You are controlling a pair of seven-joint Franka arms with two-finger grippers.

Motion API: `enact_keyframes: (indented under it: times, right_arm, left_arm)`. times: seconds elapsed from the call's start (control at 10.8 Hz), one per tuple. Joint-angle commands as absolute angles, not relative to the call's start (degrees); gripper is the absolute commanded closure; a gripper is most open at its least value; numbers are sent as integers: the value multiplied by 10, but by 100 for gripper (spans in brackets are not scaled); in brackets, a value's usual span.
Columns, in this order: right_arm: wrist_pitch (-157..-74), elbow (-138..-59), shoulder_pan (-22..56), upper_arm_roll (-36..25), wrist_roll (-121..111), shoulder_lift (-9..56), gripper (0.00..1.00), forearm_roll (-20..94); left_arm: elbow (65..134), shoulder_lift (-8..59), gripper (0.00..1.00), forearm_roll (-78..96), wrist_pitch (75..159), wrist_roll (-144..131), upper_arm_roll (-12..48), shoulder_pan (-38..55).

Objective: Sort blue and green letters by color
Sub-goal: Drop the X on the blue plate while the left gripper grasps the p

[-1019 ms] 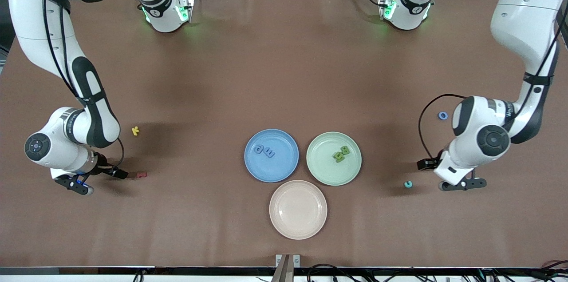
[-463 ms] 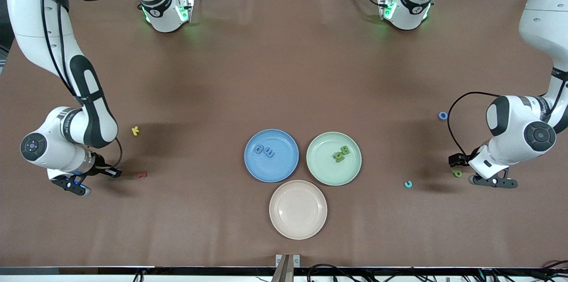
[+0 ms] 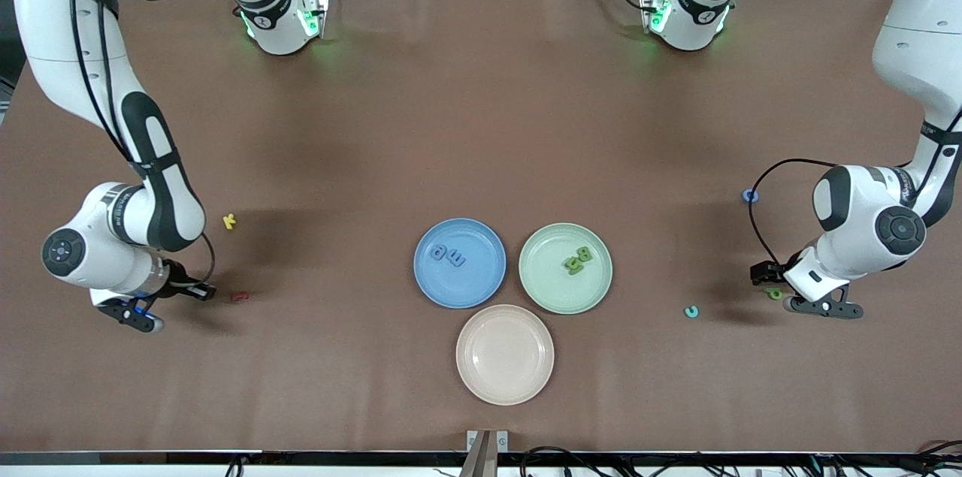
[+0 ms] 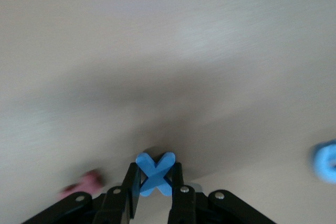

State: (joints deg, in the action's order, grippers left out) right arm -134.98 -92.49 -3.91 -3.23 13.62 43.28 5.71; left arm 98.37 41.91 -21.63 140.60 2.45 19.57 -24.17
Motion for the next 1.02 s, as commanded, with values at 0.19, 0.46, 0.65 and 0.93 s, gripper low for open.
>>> enact_keyframes:
  times: [0.19, 0.46, 0.65, 0.93]
  right_arm:
    - [-1265, -882, 41, 18, 369, 402, 100, 61]
    - [-1251, -847, 115, 18, 501, 403, 100, 62]
    - [-1258, -846, 163, 33, 621, 410, 100, 97]
    - [-1266, -824, 244, 33, 776, 412, 100, 110]
  left_arm:
    - [959, 446, 0, -233, 1415, 29, 202, -241]
    - [953, 458, 0, -230, 1422, 46, 202, -246]
    - [945, 461, 37, -230, 1422, 47, 202, -247]
    - [945, 461, 79, -230, 1422, 45, 202, -246]
